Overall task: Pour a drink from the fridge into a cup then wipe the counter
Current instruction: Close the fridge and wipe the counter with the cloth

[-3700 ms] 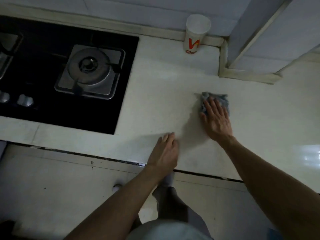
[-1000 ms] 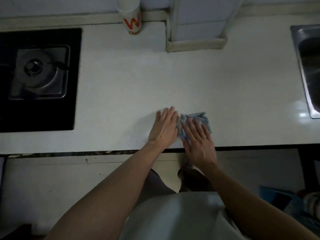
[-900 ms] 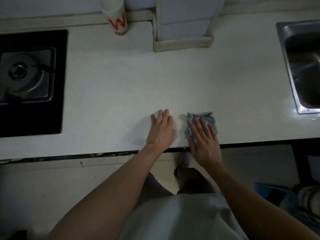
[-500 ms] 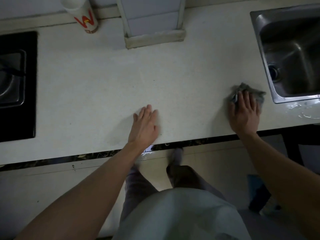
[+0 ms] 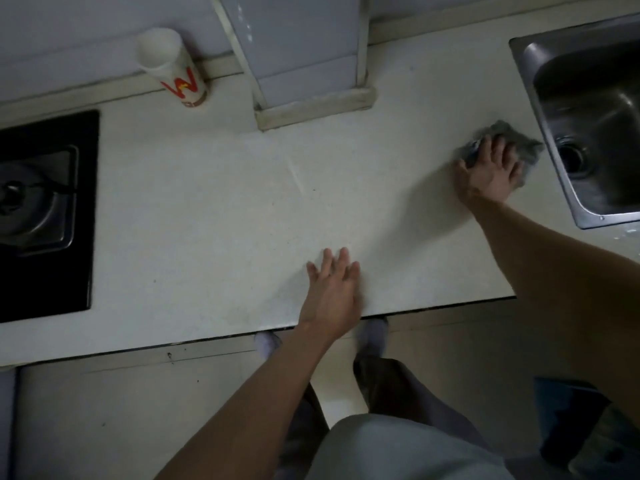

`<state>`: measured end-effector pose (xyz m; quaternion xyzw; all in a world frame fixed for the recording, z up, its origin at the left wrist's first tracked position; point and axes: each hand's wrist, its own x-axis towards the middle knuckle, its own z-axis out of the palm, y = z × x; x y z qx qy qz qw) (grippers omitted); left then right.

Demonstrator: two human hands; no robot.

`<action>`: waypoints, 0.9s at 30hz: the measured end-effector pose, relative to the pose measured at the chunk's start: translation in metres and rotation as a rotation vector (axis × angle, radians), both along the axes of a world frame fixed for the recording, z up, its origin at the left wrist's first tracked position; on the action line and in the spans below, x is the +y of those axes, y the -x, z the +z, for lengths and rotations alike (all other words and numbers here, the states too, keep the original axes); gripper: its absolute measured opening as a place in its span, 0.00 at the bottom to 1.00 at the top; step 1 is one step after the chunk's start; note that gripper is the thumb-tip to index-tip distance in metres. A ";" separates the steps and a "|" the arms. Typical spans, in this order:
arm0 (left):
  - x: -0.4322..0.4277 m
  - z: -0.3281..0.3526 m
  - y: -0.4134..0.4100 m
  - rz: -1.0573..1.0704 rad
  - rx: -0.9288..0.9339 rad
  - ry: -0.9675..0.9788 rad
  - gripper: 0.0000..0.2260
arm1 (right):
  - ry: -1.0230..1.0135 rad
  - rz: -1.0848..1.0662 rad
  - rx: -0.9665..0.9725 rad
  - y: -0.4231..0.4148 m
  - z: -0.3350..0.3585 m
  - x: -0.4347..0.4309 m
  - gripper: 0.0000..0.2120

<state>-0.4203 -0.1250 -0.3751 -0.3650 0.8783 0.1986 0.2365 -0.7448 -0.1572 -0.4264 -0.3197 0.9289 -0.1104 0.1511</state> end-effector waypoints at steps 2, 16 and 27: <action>-0.002 0.000 0.001 -0.018 -0.047 -0.033 0.28 | -0.009 0.127 -0.032 -0.018 0.005 -0.036 0.36; 0.004 -0.007 -0.001 0.008 0.011 0.077 0.21 | 0.190 1.377 -0.041 -0.254 -0.003 -0.060 0.26; -0.001 -0.008 -0.007 0.050 0.090 0.020 0.29 | 0.110 0.717 -0.004 -0.032 0.013 -0.014 0.30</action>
